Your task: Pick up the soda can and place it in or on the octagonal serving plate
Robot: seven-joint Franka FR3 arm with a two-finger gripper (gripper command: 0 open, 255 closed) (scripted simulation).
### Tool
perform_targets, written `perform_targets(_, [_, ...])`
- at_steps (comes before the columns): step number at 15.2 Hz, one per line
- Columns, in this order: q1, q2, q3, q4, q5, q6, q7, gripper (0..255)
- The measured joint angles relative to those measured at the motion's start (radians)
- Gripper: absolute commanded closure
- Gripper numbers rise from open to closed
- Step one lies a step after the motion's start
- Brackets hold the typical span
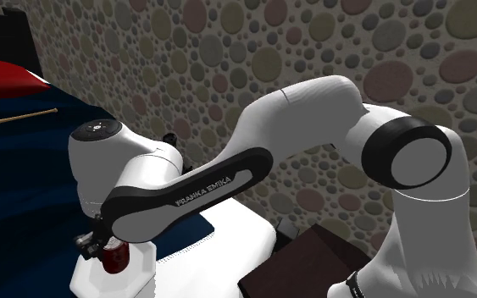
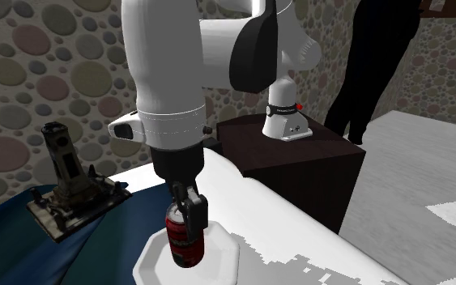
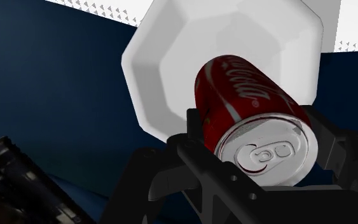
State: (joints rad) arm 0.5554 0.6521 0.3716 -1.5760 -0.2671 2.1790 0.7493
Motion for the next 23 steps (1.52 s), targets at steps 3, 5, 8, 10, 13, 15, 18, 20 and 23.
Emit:
perform_targets(3, [0.001, 0.011, -0.003, 0.001, -0.004, 0.010, 0.001, 255])
perform_targets(5, [0.001, 0.012, -0.003, 0.000, -0.004, 0.011, 0.000, 255])
perform_targets(8, [0.001, 0.012, -0.003, 0.001, -0.004, 0.012, 0.000, 0])
perform_targets(10, [0.001, 0.012, -0.003, 0.001, -0.004, 0.012, 0.000, 0])
perform_targets(13, [0.001, 0.012, -0.003, 0.001, -0.004, 0.012, 0.000, 0])
perform_targets(15, [-0.001, 0.002, -0.001, 0.001, -0.001, 0.002, -0.001, 0])
perform_targets(18, [-0.005, -0.037, 0.011, 0.025, 0.016, -0.058, -0.010, 0])
perform_targets(20, [-0.009, -0.049, 0.014, 0.028, 0.021, -0.073, -0.015, 0])
perform_targets(23, [-0.009, -0.052, 0.015, 0.029, 0.022, -0.078, -0.015, 0])
